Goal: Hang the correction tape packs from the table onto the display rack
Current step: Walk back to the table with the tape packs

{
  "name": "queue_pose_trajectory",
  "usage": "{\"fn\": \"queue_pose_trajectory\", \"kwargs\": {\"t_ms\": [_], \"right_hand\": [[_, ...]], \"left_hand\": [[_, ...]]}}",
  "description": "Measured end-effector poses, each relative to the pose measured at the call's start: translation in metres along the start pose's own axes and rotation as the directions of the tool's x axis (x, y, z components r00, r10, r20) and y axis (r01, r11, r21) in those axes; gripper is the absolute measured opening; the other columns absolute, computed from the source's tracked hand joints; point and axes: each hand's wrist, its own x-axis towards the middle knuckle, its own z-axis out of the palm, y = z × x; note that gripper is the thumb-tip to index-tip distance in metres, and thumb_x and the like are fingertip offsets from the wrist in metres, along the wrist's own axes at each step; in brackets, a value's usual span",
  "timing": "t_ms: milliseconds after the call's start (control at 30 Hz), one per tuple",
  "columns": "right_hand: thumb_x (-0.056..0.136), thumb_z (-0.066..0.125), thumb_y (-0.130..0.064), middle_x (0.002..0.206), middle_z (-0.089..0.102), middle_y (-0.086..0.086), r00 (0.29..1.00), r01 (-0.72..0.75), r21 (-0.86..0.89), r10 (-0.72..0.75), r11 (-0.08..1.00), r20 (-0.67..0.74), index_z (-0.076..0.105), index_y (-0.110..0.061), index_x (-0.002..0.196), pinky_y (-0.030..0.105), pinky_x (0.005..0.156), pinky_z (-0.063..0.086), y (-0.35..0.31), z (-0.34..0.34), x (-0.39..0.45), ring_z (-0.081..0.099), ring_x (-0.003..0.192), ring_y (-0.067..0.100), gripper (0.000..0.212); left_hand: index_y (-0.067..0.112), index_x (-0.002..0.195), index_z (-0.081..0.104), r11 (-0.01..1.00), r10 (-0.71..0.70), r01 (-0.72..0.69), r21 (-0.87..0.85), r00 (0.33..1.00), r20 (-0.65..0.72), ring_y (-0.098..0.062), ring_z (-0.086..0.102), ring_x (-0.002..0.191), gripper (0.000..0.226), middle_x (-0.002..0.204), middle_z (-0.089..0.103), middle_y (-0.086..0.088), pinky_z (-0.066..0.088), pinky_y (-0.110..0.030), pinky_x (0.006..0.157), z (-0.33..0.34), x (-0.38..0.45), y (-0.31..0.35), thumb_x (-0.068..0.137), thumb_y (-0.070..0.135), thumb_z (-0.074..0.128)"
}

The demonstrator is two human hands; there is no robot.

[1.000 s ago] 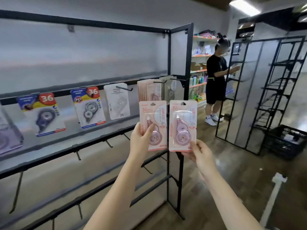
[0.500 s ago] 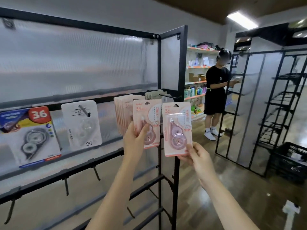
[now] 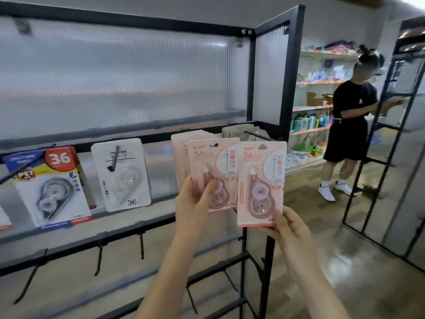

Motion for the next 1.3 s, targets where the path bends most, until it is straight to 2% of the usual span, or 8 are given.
{"fn": "queue_pose_trajectory", "kwargs": {"t_ms": [67,200,400,533,733,833,1100,1300], "right_hand": [[0.093,0.053,-0.020,0.088,0.074,0.007,1.000,0.001,0.023,-0.001,1.000,0.019,0.067,-0.007,0.092,0.022,0.069,0.057,0.002,-0.004,0.000,0.070,0.083,0.021,0.019],[0.061,0.073,-0.067,0.093,0.073,0.008,0.996,-0.001,0.030,-0.001,1.000,0.084,0.074,-0.021,0.088,0.022,0.069,0.056,-0.002,-0.010,0.000,0.071,0.085,0.019,0.053],[0.058,0.072,-0.072,0.089,0.073,0.010,0.984,-0.030,0.073,0.016,0.997,0.179,0.074,-0.018,0.085,0.021,0.067,0.056,-0.007,-0.022,0.001,0.072,0.079,0.017,0.060],[0.058,0.069,-0.075,0.091,0.074,0.006,0.968,-0.065,0.029,0.056,0.997,0.244,0.065,-0.011,0.093,0.024,0.070,0.058,-0.006,-0.023,0.000,0.072,0.082,0.018,0.073],[0.092,0.049,-0.021,0.092,0.070,0.003,0.918,-0.072,-0.002,0.067,0.997,0.391,0.062,-0.010,0.100,0.022,0.069,0.056,-0.015,0.000,0.002,0.069,0.087,0.014,0.018],[0.098,0.046,-0.016,0.095,0.070,0.001,0.907,0.004,-0.036,0.012,0.999,0.420,0.062,-0.013,0.102,0.018,0.069,0.054,-0.020,0.013,0.008,0.069,0.087,0.008,0.016],[0.099,0.047,-0.019,0.097,0.069,0.001,0.900,0.070,-0.173,0.013,0.982,0.435,0.060,-0.021,0.099,0.025,0.074,0.058,0.000,0.024,0.017,0.069,0.088,0.012,0.013],[0.098,0.048,-0.022,0.096,0.069,-0.007,0.890,0.165,-0.166,-0.074,0.972,0.450,0.060,-0.027,0.095,0.024,0.073,0.058,-0.012,0.035,0.011,0.068,0.088,0.009,0.013]], "left_hand": [[0.030,0.092,0.060,1.000,0.007,-0.006,0.008,0.999,-0.031,-0.006,0.070,0.079,0.012,0.086,0.071,0.011,0.053,-0.016,0.062,0.003,-0.002,0.004,0.086,0.021,0.065],[0.027,0.092,0.060,0.999,0.008,-0.005,0.035,0.996,-0.084,-0.002,0.068,0.073,0.009,0.085,0.069,0.007,0.051,-0.015,0.057,0.009,-0.010,0.012,0.086,0.021,0.064],[0.027,0.092,0.059,0.996,-0.069,0.076,0.044,0.987,-0.147,-0.009,0.071,0.075,0.007,0.083,0.072,0.007,0.054,-0.020,0.057,0.020,-0.016,0.015,0.088,0.022,0.064],[0.026,0.087,0.055,0.969,-0.097,0.134,0.208,0.979,-0.181,-0.001,0.065,0.068,0.008,0.082,0.067,0.005,0.050,-0.017,0.059,0.018,0.000,0.007,0.091,0.029,0.060],[0.020,0.087,0.055,0.910,-0.138,0.198,0.363,0.973,-0.184,-0.011,0.061,0.075,0.011,0.081,0.064,0.006,0.051,-0.029,0.068,0.003,0.032,-0.016,0.095,0.027,0.056],[0.017,0.100,0.060,0.866,-0.199,0.265,0.423,0.961,-0.194,-0.012,0.064,0.081,0.009,0.088,0.067,0.004,0.055,-0.035,0.078,-0.002,0.037,-0.025,0.094,0.024,0.057],[0.016,0.102,0.063,0.455,-0.285,0.203,0.867,0.956,-0.075,-0.017,0.061,0.084,0.025,0.094,0.068,0.004,0.052,-0.033,0.074,-0.040,0.010,-0.042,0.093,0.036,0.051],[0.015,0.100,0.061,0.255,-0.260,0.128,0.959,0.964,-0.059,-0.017,0.061,0.088,0.029,0.097,0.066,0.004,0.048,-0.034,0.075,-0.060,-0.012,-0.033,0.094,0.041,0.052]]}}
